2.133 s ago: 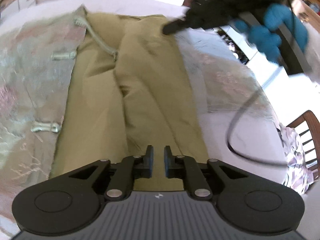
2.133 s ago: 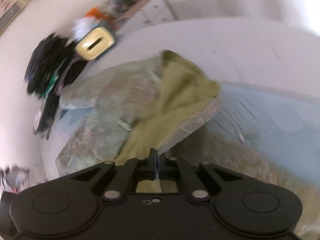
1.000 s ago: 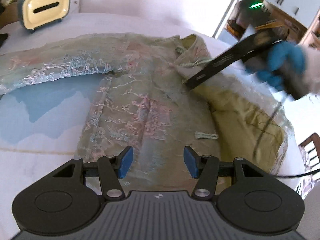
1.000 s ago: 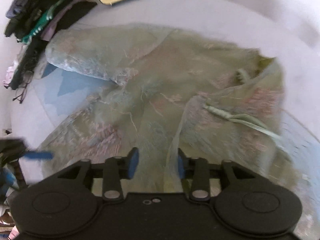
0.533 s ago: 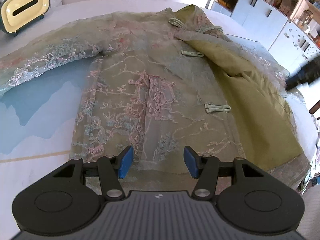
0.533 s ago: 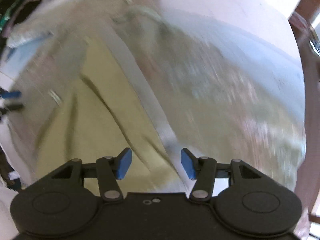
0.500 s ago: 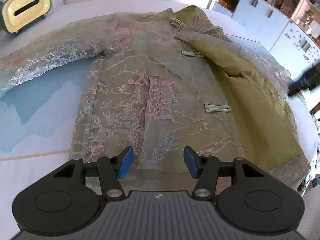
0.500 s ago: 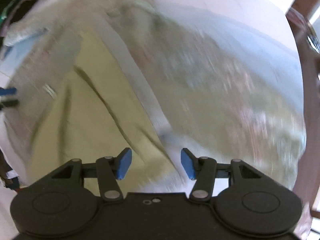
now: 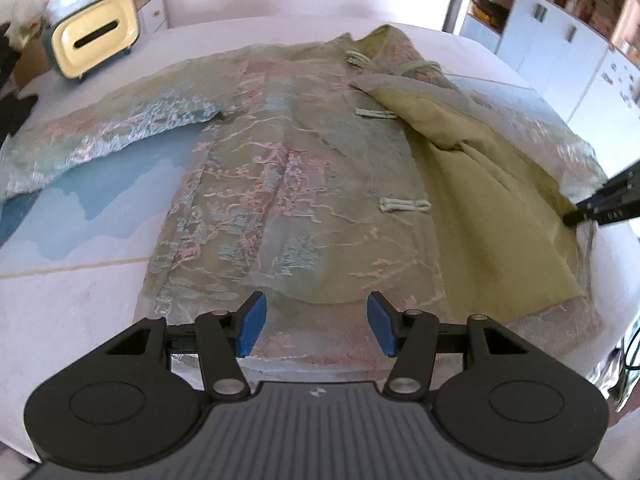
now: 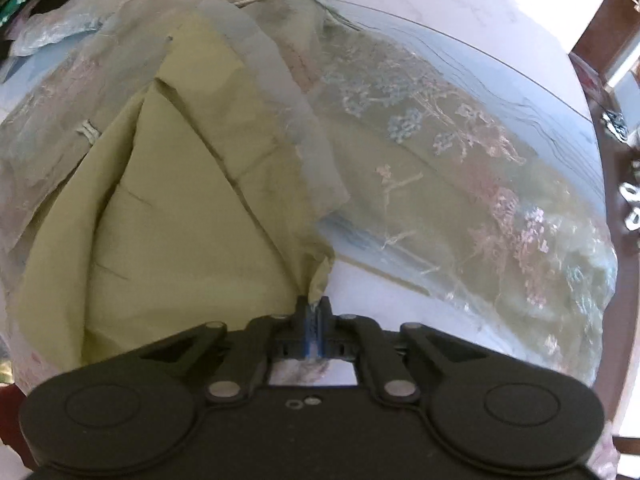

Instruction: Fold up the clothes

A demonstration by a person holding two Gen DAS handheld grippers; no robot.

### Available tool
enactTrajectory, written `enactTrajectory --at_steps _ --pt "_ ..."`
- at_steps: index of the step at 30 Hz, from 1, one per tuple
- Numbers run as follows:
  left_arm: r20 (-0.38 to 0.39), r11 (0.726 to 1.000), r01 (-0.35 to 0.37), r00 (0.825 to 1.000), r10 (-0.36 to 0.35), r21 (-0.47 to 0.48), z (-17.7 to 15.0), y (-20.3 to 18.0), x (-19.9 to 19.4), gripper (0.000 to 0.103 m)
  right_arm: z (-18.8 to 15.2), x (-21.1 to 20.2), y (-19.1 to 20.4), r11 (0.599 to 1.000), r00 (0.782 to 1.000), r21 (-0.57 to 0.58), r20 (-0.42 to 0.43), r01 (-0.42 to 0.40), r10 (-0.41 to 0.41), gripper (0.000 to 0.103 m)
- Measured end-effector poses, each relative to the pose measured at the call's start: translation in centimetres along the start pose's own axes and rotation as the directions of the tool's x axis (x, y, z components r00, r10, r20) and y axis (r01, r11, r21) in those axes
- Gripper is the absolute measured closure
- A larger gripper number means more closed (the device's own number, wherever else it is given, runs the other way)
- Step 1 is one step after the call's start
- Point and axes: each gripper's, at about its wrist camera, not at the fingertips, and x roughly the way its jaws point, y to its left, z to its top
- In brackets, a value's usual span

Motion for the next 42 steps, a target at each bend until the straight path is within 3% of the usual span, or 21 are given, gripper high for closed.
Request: enactTrajectory --at_steps 6,9,15,19,23,26,30,35,37,42 --pt "0.014 0.991 0.080 0.997 -0.082 0.111 0.9 1.3 1.0 0.049 0.0 -6.0 1.3 0.989 0.988 0.075 0.077 0.126 -0.132 0.000" --pt "-0.002 0.980 0.128 0.992 -0.129 0.150 1.4 3.0 1.9 0.049 0.5 -9.4 4.5 0.990 0.985 0.085 0.115 0.116 -0.125 0.000" --pt "-0.022 0.945 0.212 0.977 -0.214 0.247 1.3 5.8 2.5 0.049 3.0 -12.4 15.0 0.999 0.983 0.026 0.180 -0.038 0.033 0.000" --pt "-0.034 0.923 0.260 0.965 -0.261 0.284 1.2 7.0 2.3 0.049 4.8 -10.0 22.0 0.990 0.977 -0.046 0.162 -0.131 0.137 0.000" --pt "-0.044 0.906 0.297 0.954 -0.298 0.300 1.2 7.9 2.0 0.049 5.8 -5.2 26.1 0.985 0.983 -0.090 0.095 -0.149 0.158 0.000" --pt "-0.045 0.904 0.296 0.954 -0.297 0.309 1.1 8.7 1.8 0.049 5.7 -3.0 26.4 0.985 0.986 -0.069 0.049 -0.158 0.162 0.000" --pt "-0.031 0.919 0.264 0.963 -0.267 0.293 1.3 10.6 1.4 0.048 4.6 -5.0 23.7 0.985 0.983 0.022 0.071 -0.173 0.171 0.000" --pt "-0.025 0.956 0.233 0.972 -0.232 0.178 1.9 14.0 2.2 0.037 1.9 -6.1 17.7 0.972 0.993 0.222 0.105 -0.079 0.057 0.000" --pt "-0.051 0.954 0.270 0.963 -0.266 0.128 2.1 14.8 2.9 0.034 0.8 -5.6 15.4 0.946 0.994 0.317 0.099 -0.063 0.033 0.000" --pt "-0.133 0.937 0.347 0.932 -0.339 0.042 2.7 14.8 5.3 0.032 -0.1 -2.9 14.1 0.906 0.997 0.420 0.072 -0.060 0.033 0.000"
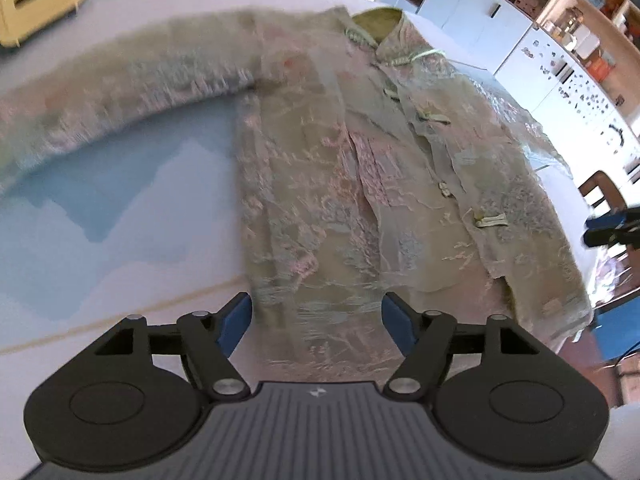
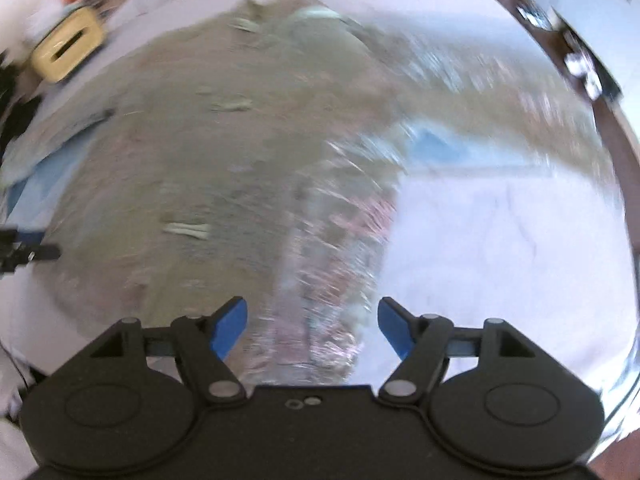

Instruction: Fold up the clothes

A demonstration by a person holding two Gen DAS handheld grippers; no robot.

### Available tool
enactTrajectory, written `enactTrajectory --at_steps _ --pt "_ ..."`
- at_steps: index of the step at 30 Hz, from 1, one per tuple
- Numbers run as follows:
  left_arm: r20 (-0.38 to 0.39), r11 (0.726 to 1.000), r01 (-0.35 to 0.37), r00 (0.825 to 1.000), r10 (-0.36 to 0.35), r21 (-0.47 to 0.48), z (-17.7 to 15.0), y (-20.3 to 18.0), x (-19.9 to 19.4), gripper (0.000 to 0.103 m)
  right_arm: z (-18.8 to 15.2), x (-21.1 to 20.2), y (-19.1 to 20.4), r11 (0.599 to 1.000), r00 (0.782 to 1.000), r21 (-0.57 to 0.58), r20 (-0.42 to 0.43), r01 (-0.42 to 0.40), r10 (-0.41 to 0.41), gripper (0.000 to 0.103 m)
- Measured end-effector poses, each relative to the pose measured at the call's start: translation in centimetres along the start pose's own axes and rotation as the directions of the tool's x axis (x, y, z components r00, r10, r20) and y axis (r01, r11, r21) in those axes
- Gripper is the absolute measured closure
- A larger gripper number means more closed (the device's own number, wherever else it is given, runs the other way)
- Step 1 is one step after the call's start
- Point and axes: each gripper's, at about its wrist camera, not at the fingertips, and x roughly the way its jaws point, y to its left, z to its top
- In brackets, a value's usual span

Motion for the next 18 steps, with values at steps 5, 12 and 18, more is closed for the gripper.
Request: enactTrajectory --at_steps 5,12,18 --pt "-0.005 1.000 -0.008 1.000 0.008 -0.025 0.6 -0.9 1.0 0.079 -0.5 2.7 -1.5 0.995 1.000 0.103 -0.027 0.009 -0.006 0.000" --pt "0.016 0.987 -0.157 0.987 0.157 0.037 -0.4 -1.7 0.2 0.099 0.0 4.3 1.2 0.994 0.994 -0.013 -0.019 0.109 -0.109 0.000" --pt "-0.007 0.972 -0.225 0.974 0.225 -0.064 -1.9 0.6 -1.7 0.099 0.0 4.6 1.6 0.987 0.994 -0.131 -0.046 0.092 -0.099 0.000"
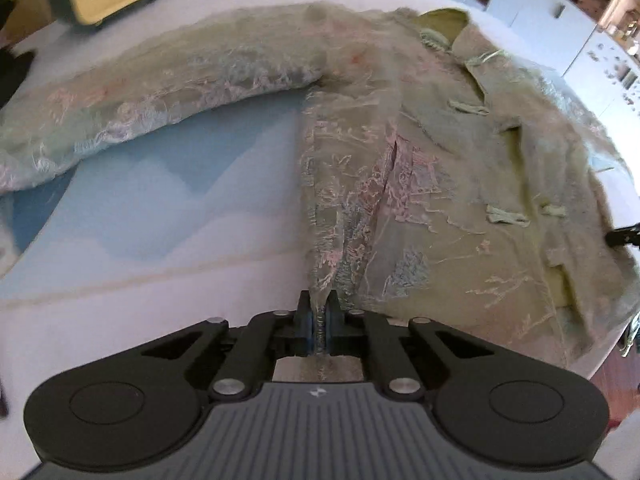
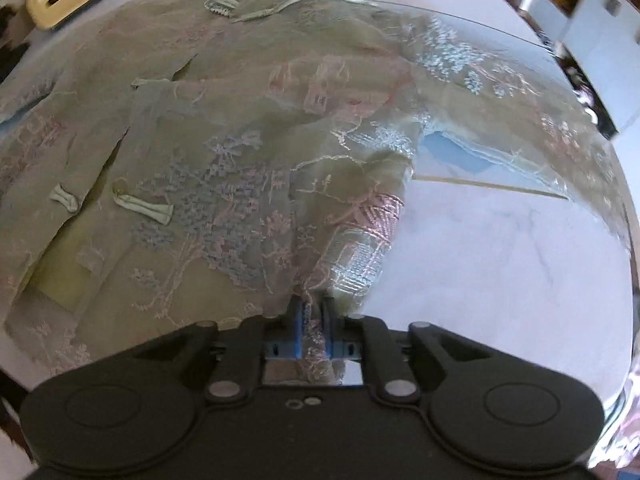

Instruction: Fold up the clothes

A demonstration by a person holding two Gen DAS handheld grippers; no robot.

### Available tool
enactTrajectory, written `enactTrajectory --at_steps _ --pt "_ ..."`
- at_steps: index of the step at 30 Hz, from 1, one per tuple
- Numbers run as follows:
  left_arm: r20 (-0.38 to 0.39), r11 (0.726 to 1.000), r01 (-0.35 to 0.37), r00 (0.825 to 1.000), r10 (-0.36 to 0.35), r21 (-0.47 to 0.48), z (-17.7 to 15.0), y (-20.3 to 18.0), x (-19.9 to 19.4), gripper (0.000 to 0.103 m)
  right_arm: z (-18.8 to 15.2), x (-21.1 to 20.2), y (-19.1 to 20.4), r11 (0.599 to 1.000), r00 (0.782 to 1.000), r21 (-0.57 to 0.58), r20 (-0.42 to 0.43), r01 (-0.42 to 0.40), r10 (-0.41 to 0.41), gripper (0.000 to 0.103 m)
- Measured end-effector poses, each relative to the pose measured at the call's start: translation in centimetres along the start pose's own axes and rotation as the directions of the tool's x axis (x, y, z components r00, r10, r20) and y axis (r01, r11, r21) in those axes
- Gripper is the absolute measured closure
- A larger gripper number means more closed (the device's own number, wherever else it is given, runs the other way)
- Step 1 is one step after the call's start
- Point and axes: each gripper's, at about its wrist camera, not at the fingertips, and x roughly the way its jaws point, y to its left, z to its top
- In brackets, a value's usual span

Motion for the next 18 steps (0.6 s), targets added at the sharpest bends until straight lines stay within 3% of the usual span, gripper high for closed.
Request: enactTrajectory --at_steps 3,7,8,10,11,16,18 --pt "-0.017 1.000 0.012 1.000 -0.012 -0.008 -0.7 -0.2 -0.4 0.098 0.0 -0.4 -0.3 0.996 0.997 -0.071 -0.047 -0.058 0.055 0.000" --pt "-0.045 0.997 0.021 0.999 -0.018 0.080 -0.5 -2.2 -1.1 0.090 0.9 -3.1 -2.5 0.983 0.999 -0.177 -0.004 -0.052 0.053 0.000" --pt "-0.048 0.995 0.012 0.999 -0.008 0.095 -0.5 -2.4 -1.4 0.083 1.4 -3.6 -3.6 0.982 0.999 -0.183 0.012 -0.040 0.043 0.000" --pt "-0.043 0.996 -0.014 0.999 0.018 0.092 -0.6 -2.3 -2.2 0.057 2.3 -4.3 -6.0 0.989 0.999 -0.151 0.036 -0.004 0.010 0.000" --pt "-0.037 0.997 -0.031 0.999 0.034 0.077 -0.5 -2.2 -2.6 0.036 2.7 -4.0 -7.5 0.993 0.999 -0.121 0.038 0.004 0.000 0.000" --pt "0.048 0.995 -0.099 0.994 0.100 -0.032 0.8 -3.2 -4.9 0.032 4.5 -2.8 -15.1 0.998 0.998 0.033 0.041 0.045 -0.047 0.000" --pt "0.078 0.996 -0.079 0.994 0.081 -0.036 2.2 -4.8 -4.8 0.032 5.2 -2.3 -18.1 0.994 0.997 0.095 0.041 0.061 -0.065 0.000"
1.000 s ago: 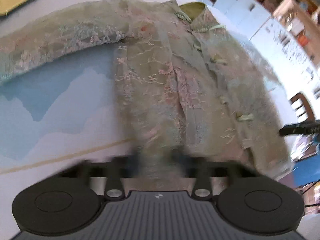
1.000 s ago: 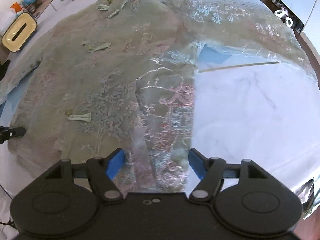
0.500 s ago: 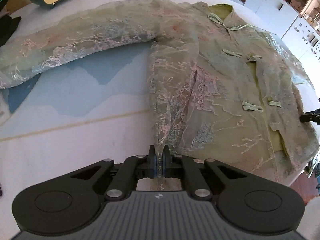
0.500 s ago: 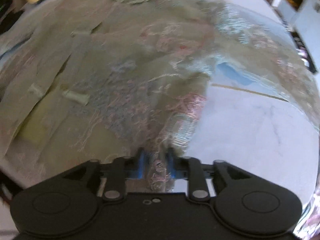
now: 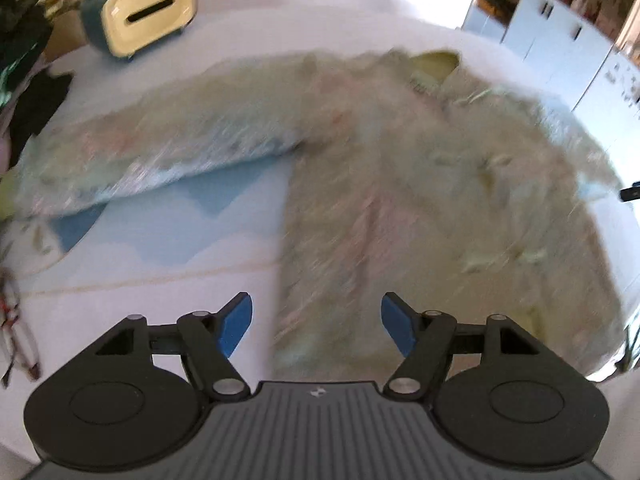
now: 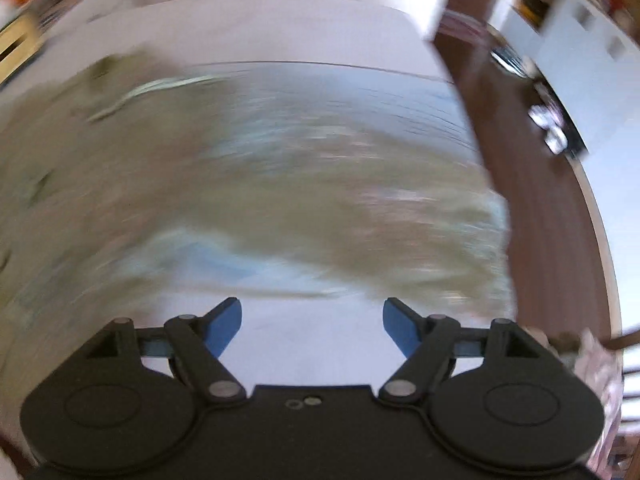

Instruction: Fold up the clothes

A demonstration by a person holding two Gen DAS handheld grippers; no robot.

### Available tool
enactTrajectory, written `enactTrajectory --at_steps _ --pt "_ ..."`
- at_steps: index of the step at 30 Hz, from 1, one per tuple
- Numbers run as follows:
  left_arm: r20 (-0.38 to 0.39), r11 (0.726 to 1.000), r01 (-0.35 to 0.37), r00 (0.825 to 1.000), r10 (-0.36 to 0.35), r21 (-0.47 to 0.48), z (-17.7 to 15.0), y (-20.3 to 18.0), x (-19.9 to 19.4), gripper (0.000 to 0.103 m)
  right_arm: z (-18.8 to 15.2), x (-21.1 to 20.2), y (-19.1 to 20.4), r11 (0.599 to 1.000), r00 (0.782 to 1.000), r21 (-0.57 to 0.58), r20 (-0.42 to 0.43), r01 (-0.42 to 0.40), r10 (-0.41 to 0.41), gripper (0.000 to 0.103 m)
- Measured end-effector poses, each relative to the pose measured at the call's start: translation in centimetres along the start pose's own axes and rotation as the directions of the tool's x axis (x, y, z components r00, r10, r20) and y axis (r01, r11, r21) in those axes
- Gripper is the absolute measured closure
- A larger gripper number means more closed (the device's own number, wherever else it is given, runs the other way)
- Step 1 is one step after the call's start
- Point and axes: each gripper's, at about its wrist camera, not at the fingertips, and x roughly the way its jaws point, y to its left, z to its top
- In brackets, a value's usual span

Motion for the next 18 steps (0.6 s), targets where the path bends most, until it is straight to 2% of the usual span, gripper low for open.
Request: enactTrajectory --at_steps 6,11,14,18 --pt "-0.021 0.998 0.039 0.999 -0.041 -0.049 2.7 -4.1 2.6 0.032 2.6 2.1 -8.2 0.984 0.998 0.166 -0.002 0.062 -0.062 0.000" --pt "-0.066 0.995 0.033 0.997 -0.039 -0.098 2.0 -6.6 4.8 0.032 3.3 2.5 -13.3 0.951 0.997 0.299 -0.001 0.079 -0.082 0.000" --pt "-0.112 0.993 -0.009 0.994 -0.005 -0.121 1.2 -7.1 6.4 0.032 3.3 2.7 -15.4 0.932 0.998 0.359 -0.015 0.060 -0.059 0.000" --pt "-0.160 0.984 -0.081 0.986 0.055 -0.157 0.3 -6.8 7.7 0.033 3.2 3.4 -15.7 0.925 0.999 0.378 -0.026 0.038 -0.030 0.000"
